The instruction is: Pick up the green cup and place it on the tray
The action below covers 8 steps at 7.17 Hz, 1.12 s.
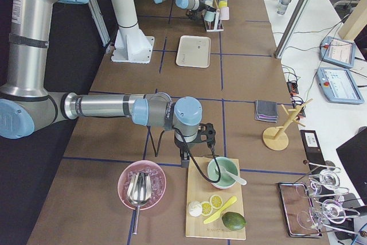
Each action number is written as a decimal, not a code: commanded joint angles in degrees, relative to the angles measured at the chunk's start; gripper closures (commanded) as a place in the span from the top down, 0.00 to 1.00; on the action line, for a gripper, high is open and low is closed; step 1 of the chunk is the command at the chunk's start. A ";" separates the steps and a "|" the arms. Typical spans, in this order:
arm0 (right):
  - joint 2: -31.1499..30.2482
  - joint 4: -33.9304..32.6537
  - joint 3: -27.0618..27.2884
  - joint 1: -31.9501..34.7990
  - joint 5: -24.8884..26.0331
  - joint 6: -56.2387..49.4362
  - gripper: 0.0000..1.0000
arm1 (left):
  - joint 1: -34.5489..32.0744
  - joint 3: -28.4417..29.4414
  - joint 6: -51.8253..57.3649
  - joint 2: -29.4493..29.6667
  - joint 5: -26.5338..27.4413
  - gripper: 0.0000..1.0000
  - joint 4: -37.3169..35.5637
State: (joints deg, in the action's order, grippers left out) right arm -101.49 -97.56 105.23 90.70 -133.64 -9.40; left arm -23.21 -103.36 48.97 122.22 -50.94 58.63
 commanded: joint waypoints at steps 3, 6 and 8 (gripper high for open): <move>-0.37 0.00 0.06 0.00 0.05 0.00 1.00 | 0.53 5.00 -2.11 -0.23 0.84 1.00 3.51; -0.38 0.00 -0.03 -0.09 0.05 0.09 1.00 | 1.58 8.25 -3.79 -0.23 1.28 1.00 6.48; -0.38 0.00 -0.03 0.00 -0.04 0.09 1.00 | 1.59 9.14 -3.79 -0.23 1.28 1.00 7.55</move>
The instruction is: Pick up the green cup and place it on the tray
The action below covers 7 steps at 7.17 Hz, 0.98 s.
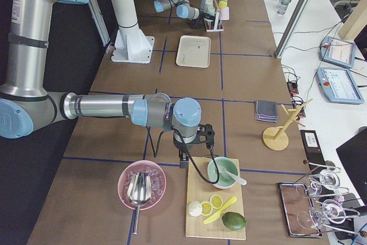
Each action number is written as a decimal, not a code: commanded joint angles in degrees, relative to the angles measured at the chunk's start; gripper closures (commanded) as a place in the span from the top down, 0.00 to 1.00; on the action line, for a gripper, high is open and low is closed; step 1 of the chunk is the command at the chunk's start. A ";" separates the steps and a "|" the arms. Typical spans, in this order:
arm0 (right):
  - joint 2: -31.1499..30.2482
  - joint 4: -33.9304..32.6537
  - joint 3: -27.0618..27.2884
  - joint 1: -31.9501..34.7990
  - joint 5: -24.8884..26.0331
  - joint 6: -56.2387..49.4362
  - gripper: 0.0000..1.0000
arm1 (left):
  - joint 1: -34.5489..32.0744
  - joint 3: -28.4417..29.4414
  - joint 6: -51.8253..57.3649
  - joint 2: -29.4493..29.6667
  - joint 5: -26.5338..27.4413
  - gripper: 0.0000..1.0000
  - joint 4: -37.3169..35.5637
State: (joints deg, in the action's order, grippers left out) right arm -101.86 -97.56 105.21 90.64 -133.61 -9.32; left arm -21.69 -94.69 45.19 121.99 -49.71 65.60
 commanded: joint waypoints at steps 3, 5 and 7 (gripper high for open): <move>0.00 0.00 0.00 0.06 0.02 0.00 1.00 | 0.07 0.21 -0.10 0.17 0.14 0.64 0.58; 0.00 0.00 0.00 -0.03 -0.07 0.00 1.00 | -0.11 -0.67 -0.01 0.09 0.49 0.61 0.58; 0.00 0.00 0.08 0.06 -0.16 0.00 1.00 | -0.28 -2.16 0.34 0.00 0.49 0.62 0.32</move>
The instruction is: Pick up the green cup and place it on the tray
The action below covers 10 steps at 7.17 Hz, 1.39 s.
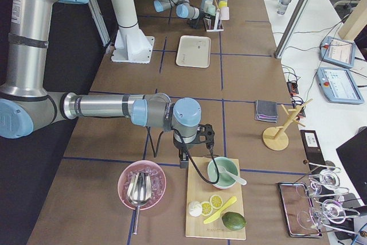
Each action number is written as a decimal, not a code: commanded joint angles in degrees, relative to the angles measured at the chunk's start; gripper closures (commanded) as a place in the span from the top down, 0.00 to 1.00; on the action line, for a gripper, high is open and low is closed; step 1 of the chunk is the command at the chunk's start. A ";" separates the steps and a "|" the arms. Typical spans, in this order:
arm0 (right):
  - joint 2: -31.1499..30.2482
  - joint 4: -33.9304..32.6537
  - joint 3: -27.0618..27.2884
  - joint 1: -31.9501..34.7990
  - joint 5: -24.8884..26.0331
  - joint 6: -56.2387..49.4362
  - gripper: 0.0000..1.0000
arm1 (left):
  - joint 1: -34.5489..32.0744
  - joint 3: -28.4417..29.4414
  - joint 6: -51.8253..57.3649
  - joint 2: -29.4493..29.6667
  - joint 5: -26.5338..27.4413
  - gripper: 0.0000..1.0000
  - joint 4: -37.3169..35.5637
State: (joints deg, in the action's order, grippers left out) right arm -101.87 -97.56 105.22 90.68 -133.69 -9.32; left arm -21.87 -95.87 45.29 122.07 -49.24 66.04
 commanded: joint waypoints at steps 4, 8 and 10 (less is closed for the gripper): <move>0.09 0.00 0.08 -0.07 -0.08 0.00 1.00 | -1.07 -11.23 4.42 -3.93 0.29 0.62 -0.65; 0.09 0.00 0.08 0.02 -0.17 0.00 1.00 | -2.13 -22.49 5.60 -4.82 0.29 0.62 -9.68; 0.18 0.09 0.08 -0.07 -0.17 0.09 1.00 | -2.13 -28.21 4.91 -4.82 -0.32 0.64 -10.76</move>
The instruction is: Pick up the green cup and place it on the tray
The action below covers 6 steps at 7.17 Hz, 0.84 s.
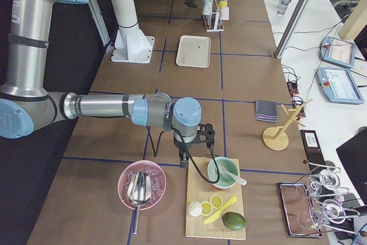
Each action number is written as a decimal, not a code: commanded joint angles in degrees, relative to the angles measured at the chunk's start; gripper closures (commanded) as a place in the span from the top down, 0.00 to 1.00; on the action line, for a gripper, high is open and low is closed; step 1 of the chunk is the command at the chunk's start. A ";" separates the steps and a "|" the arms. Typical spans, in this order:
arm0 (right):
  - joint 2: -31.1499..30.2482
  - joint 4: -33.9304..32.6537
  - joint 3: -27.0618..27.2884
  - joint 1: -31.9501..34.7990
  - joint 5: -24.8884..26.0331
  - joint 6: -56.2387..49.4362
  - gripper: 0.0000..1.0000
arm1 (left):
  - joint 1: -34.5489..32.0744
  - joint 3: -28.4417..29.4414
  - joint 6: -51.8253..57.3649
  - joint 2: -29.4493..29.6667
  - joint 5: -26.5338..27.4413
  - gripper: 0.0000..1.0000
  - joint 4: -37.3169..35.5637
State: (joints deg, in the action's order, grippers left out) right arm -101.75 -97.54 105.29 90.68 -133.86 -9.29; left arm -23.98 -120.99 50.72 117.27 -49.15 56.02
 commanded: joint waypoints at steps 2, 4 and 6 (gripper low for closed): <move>0.06 0.07 0.00 -0.06 0.09 0.06 1.00 | 0.16 -4.86 -12.58 0.24 -4.16 0.65 0.57; 0.15 0.07 0.00 -0.06 0.17 0.06 1.00 | -0.02 -6.70 -26.56 0.07 -11.80 0.65 8.45; 0.15 0.15 0.00 -0.06 0.35 -0.02 1.00 | 0.07 -8.03 -43.51 -0.02 -17.79 0.63 15.83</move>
State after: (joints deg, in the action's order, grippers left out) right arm -101.60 -97.45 105.30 90.62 -133.60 -9.25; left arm -23.96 -128.37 17.58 117.30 -63.31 67.14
